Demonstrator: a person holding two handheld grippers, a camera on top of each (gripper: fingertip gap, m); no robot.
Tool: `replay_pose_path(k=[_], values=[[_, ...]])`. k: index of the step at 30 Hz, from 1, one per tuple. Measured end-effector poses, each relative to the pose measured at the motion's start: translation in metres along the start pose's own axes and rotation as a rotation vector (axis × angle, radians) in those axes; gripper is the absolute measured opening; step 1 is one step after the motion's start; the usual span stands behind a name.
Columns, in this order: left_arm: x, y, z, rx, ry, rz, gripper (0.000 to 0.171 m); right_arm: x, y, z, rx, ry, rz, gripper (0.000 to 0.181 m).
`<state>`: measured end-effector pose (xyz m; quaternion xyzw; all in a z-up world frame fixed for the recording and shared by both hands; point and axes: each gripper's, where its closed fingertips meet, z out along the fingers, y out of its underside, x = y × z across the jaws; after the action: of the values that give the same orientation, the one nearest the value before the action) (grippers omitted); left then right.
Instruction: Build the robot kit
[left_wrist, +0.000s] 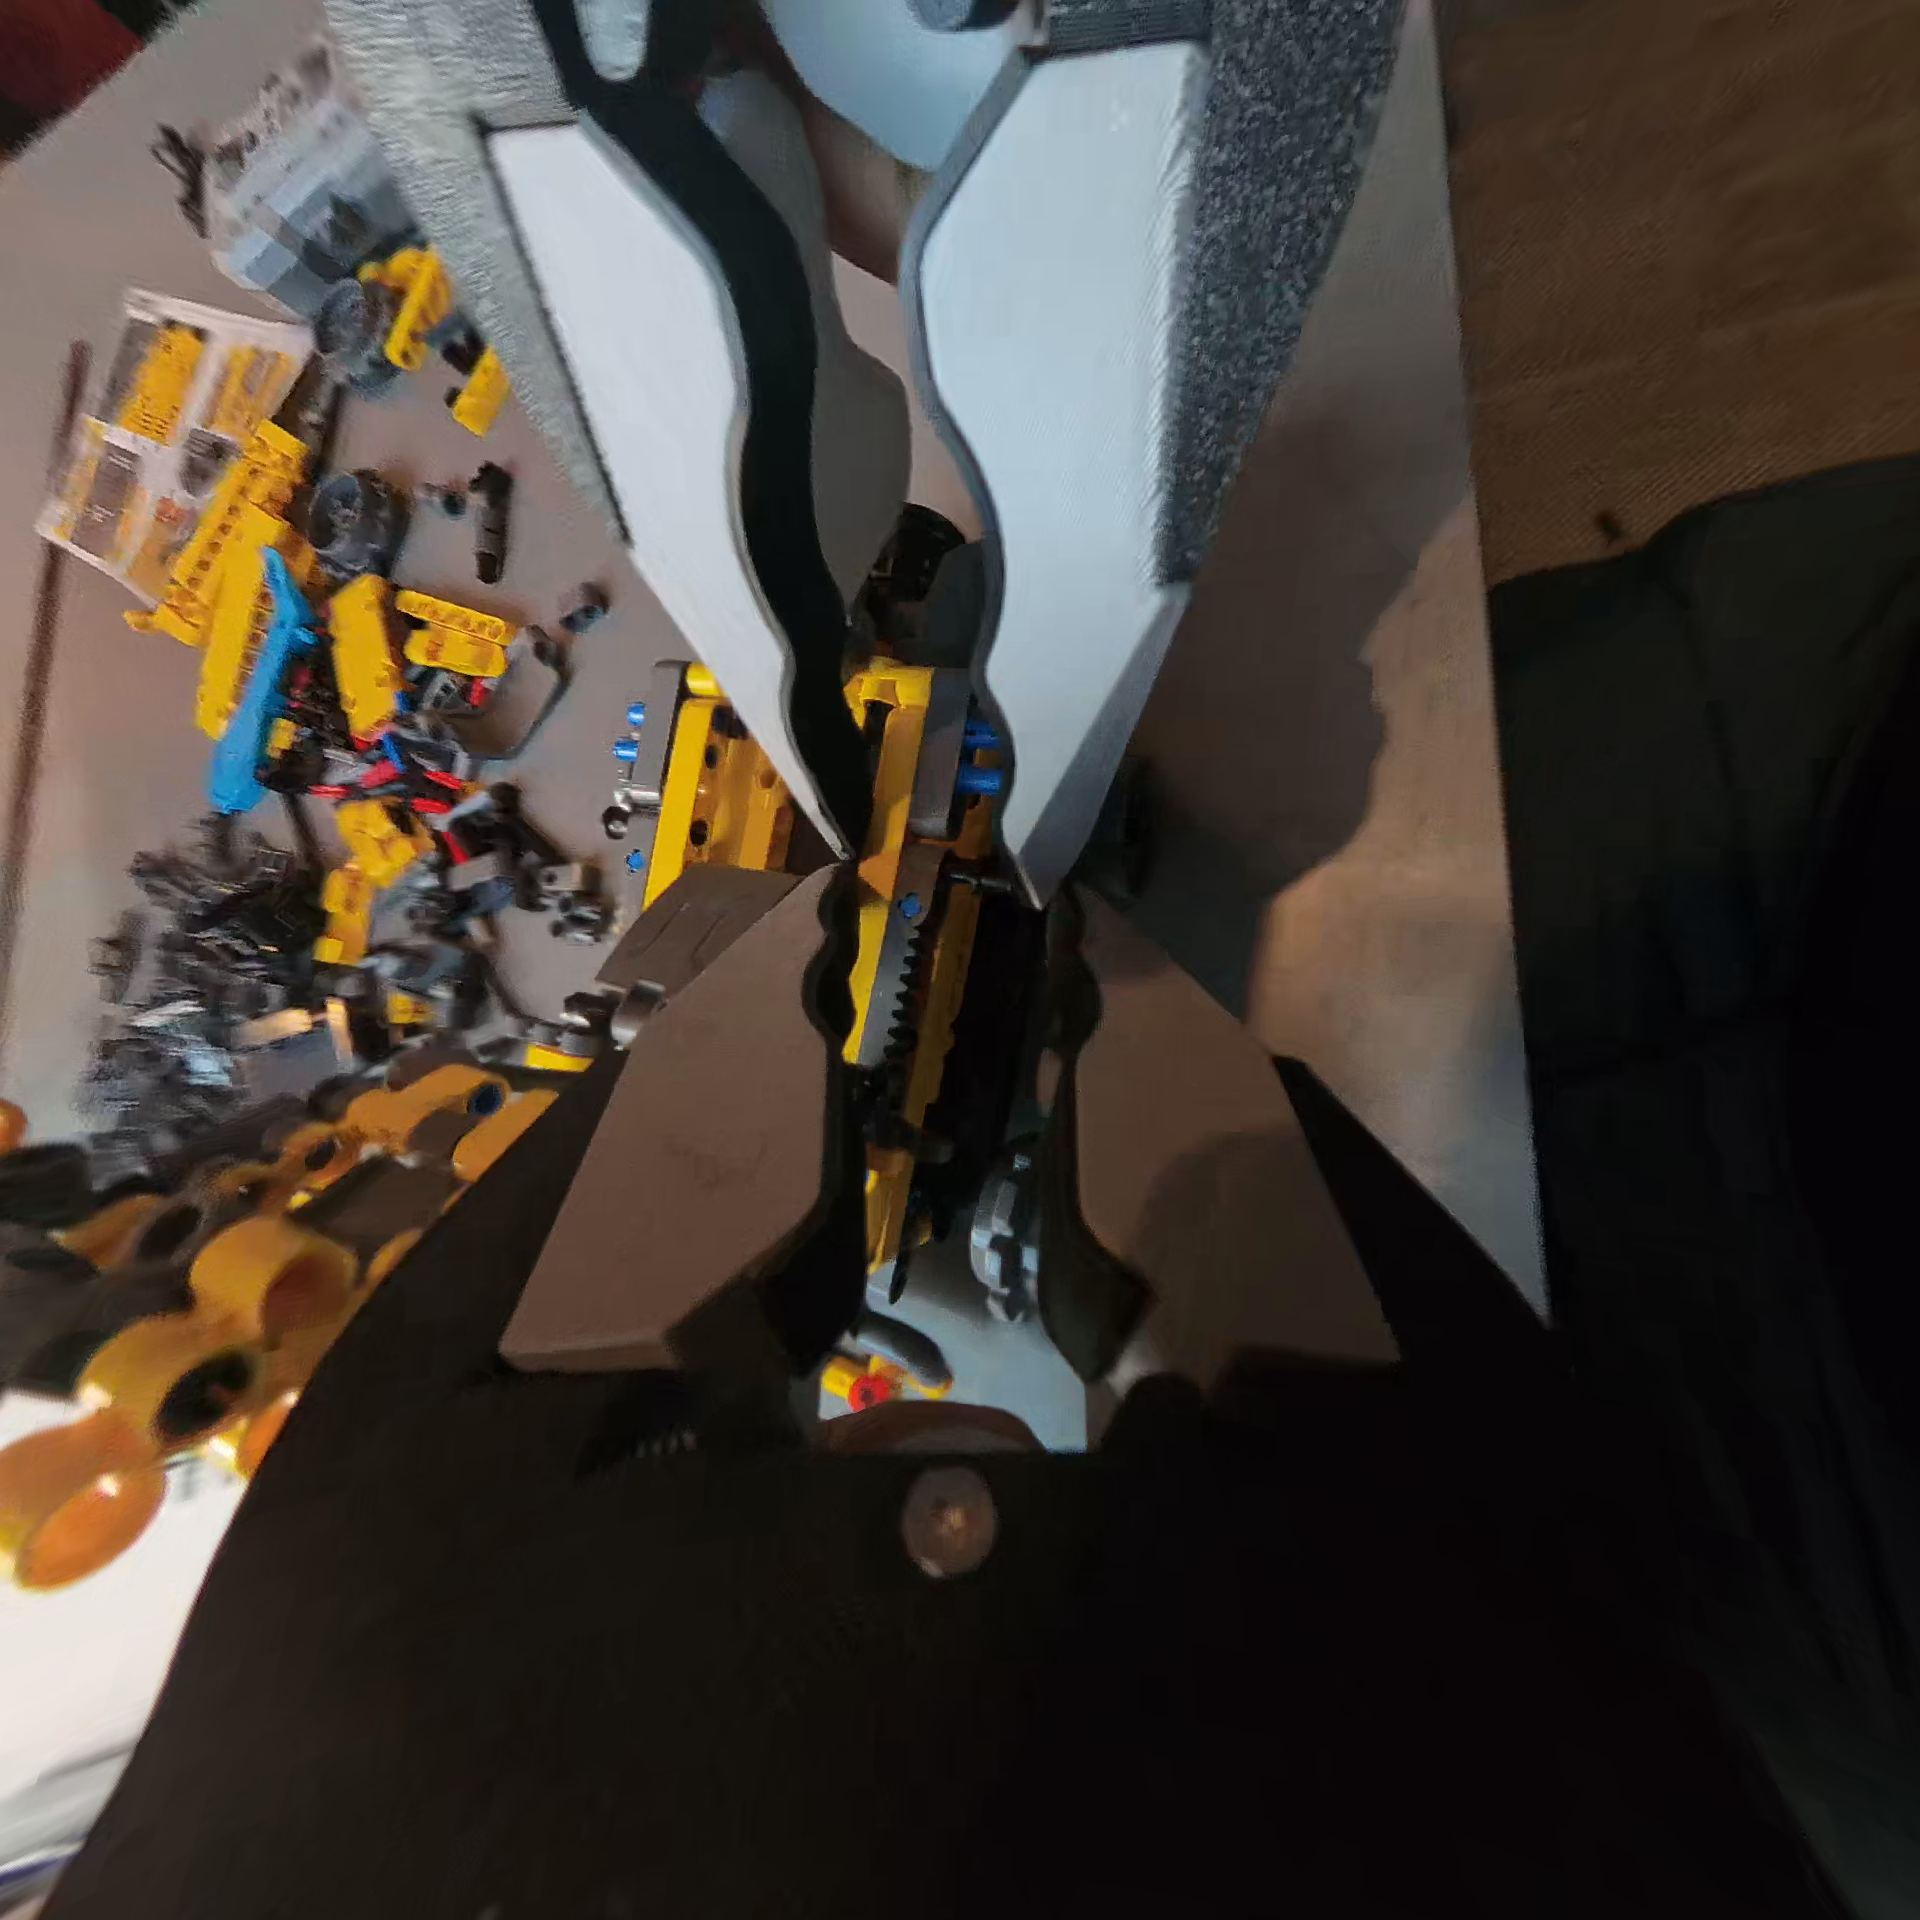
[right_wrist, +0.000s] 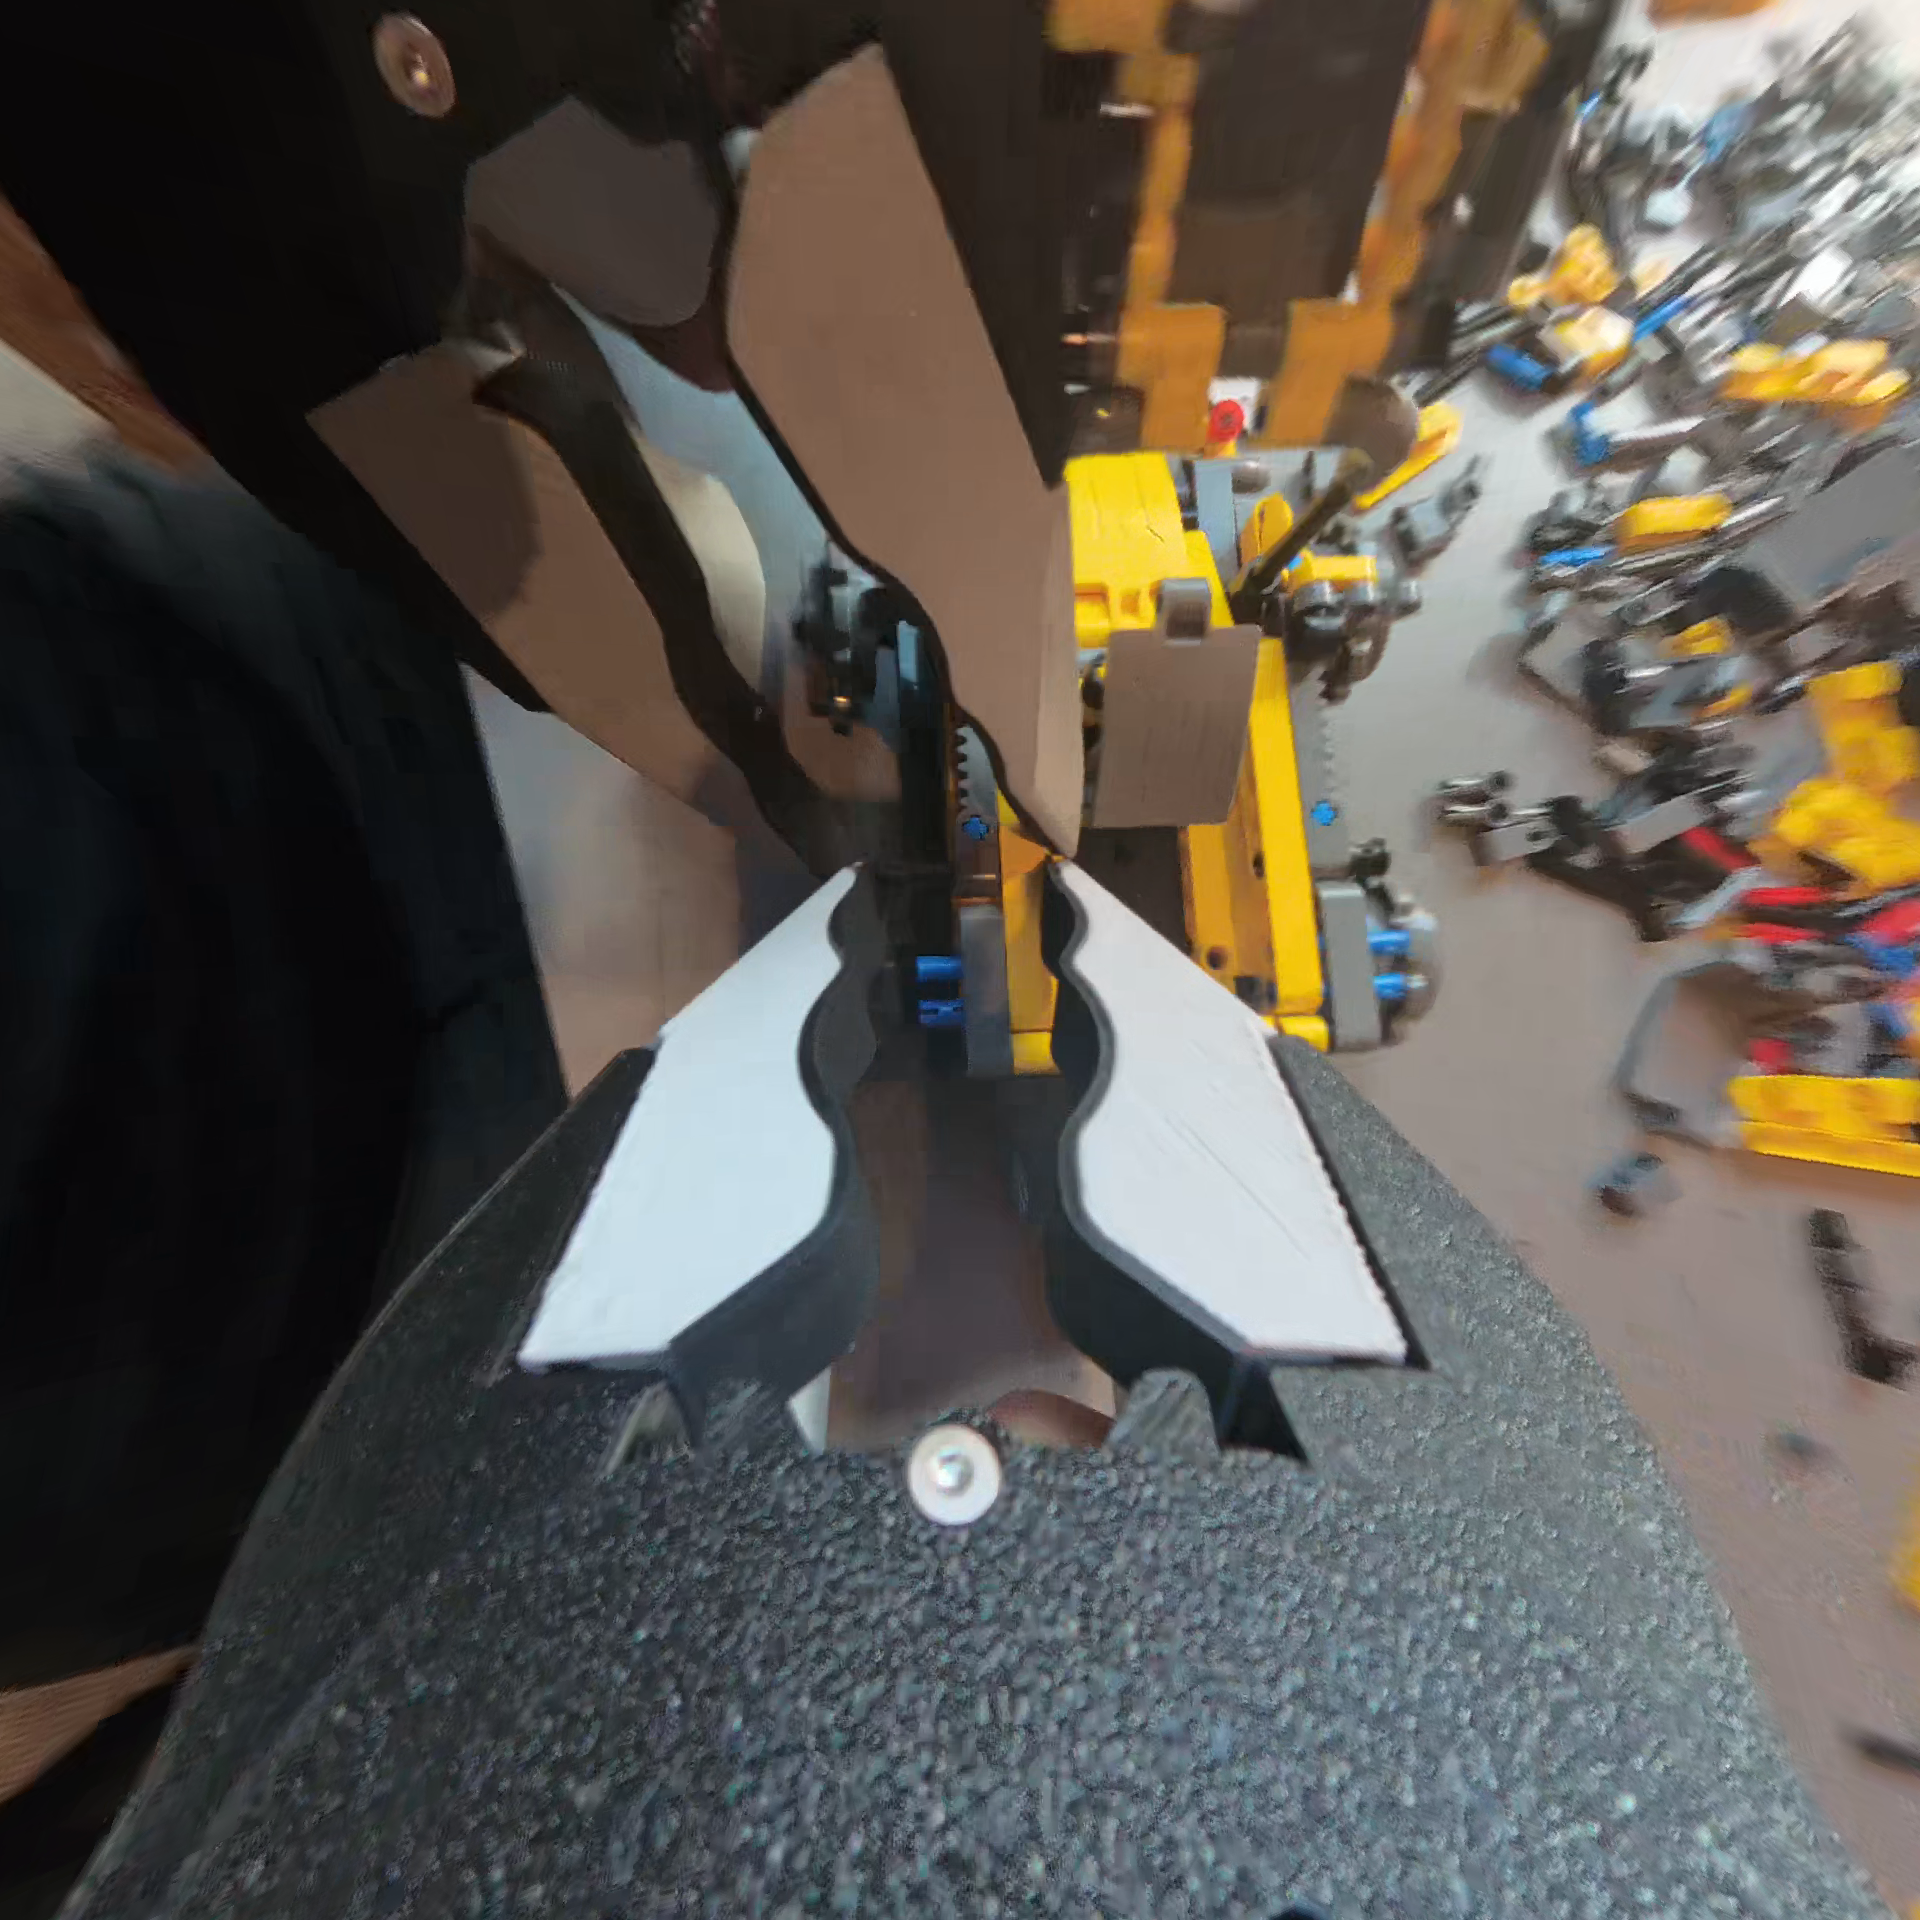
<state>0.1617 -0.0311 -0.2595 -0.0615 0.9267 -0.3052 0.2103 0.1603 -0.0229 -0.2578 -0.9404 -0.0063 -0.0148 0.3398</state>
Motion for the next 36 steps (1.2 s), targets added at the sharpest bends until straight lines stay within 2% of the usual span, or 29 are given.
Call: replay_pose_path(k=[2,9,17,18,22,29,34,36], values=[[0.000,-0.001,-0.001,0.027,0.041,-0.061,0.032,0.000,0.000,0.000,0.012,-0.054,0.040,0.028],[-0.003,-0.003,0.002,0.011,0.001,-0.143,0.032,0.003,0.001,-0.002,0.028,-0.132,0.051,0.027],[-0.008,0.001,0.004,-0.004,-0.101,-0.127,0.031,0.009,0.001,0.001,-0.101,-0.006,-0.257,0.027],[-0.009,0.002,0.004,-0.009,-0.104,-0.129,0.031,0.010,0.000,0.002,-0.097,-0.011,-0.259,0.027],[-0.009,-0.001,0.004,-0.016,-0.074,-0.206,0.032,0.007,0.000,-0.001,0.040,-0.161,-0.075,0.027],[-0.014,-0.001,0.002,-0.001,-0.076,-0.296,0.032,0.010,-0.005,0.000,0.019,-0.269,-0.089,0.025],[-0.015,0.005,0.004,-0.024,-0.148,-0.248,0.031,0.013,-0.003,0.005,-0.017,-0.098,-0.247,0.027],[-0.019,0.006,0.005,-0.018,-0.176,-0.232,0.032,0.018,-0.004,0.005,-0.024,-0.077,-0.193,0.029]])
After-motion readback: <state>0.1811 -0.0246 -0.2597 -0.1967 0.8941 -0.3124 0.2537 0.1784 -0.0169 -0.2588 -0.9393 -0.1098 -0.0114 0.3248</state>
